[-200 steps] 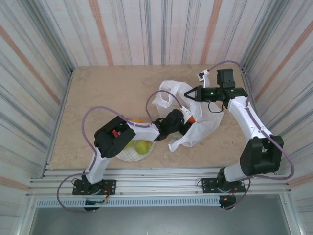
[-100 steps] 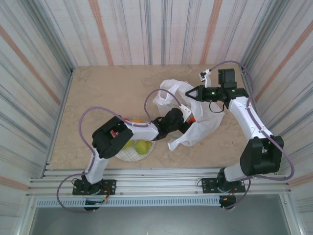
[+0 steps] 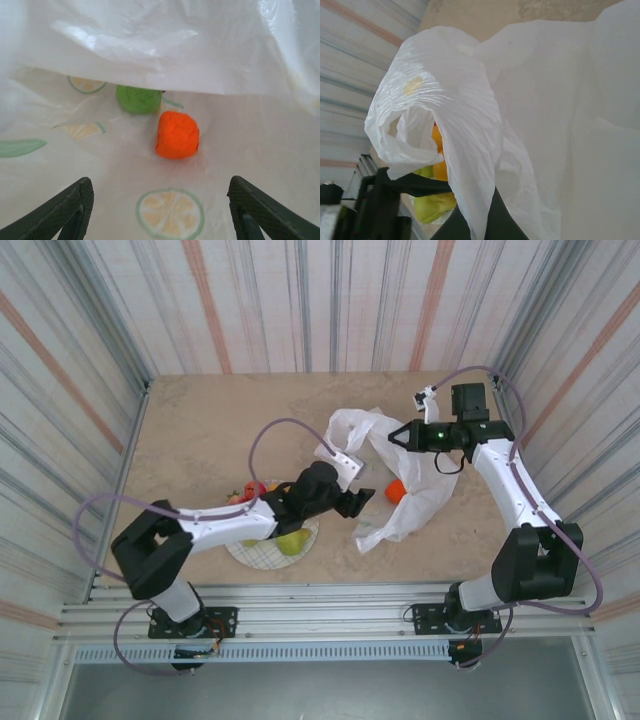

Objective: Place the fruits into the plastic bag

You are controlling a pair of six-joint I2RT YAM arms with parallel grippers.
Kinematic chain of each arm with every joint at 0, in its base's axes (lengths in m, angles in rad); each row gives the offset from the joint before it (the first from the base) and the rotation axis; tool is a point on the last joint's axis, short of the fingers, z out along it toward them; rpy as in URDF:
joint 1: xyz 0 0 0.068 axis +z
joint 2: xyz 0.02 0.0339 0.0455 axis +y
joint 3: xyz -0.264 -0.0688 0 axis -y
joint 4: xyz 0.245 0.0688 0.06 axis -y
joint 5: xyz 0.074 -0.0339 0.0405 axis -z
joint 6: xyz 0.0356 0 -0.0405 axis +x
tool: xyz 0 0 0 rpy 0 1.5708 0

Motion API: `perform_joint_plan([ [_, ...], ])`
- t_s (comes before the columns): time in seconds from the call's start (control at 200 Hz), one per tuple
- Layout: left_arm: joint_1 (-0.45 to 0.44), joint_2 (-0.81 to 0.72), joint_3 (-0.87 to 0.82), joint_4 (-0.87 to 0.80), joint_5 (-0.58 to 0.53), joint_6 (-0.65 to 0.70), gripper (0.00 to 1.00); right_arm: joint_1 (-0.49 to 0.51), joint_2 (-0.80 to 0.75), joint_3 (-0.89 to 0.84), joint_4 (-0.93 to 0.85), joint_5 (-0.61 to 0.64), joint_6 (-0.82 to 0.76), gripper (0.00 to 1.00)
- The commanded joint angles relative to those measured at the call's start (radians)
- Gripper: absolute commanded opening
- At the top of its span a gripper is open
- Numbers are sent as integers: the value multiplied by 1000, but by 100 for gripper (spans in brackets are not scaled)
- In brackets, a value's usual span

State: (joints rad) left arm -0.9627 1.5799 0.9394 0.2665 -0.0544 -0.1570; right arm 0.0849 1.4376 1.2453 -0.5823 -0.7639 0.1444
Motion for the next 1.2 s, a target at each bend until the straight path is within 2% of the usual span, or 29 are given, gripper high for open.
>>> perform_joint_plan([
  [0.0, 24, -118, -41, -158, -20, 0, 73, 9, -4, 29, -36, 27, -36, 0],
  [0.18, 50, -305, -94, -358, 44, -41, 74, 16, 6, 34, -34, 45, -38, 0],
  [0.421, 106, -516, -113, -737, -64, -213, 75, 29, 6, 30, -15, 66, -27, 0],
  [0.516, 183, -579, -106, -903, -134, -313, 76, 40, 9, 29, -3, 72, -24, 0],
  [0.611, 311, -633, -122, -1002, -132, -370, 78, 48, 19, 33, 2, 72, -25, 0],
  [0.731, 443, -673, -154, -1007, -123, -363, 78, 53, 25, 31, 14, 71, -25, 0],
  [0.877, 536, -636, -163, -987, -142, -338, 80, 62, 34, 31, 19, 65, -23, 0],
  [0.992, 583, -560, -160, -964, -133, -312, 81, 64, 36, 34, 19, 66, -24, 0],
  [1.192, 596, -449, -168, -885, -100, -292, 81, 62, 35, 34, 18, 69, -29, 0],
])
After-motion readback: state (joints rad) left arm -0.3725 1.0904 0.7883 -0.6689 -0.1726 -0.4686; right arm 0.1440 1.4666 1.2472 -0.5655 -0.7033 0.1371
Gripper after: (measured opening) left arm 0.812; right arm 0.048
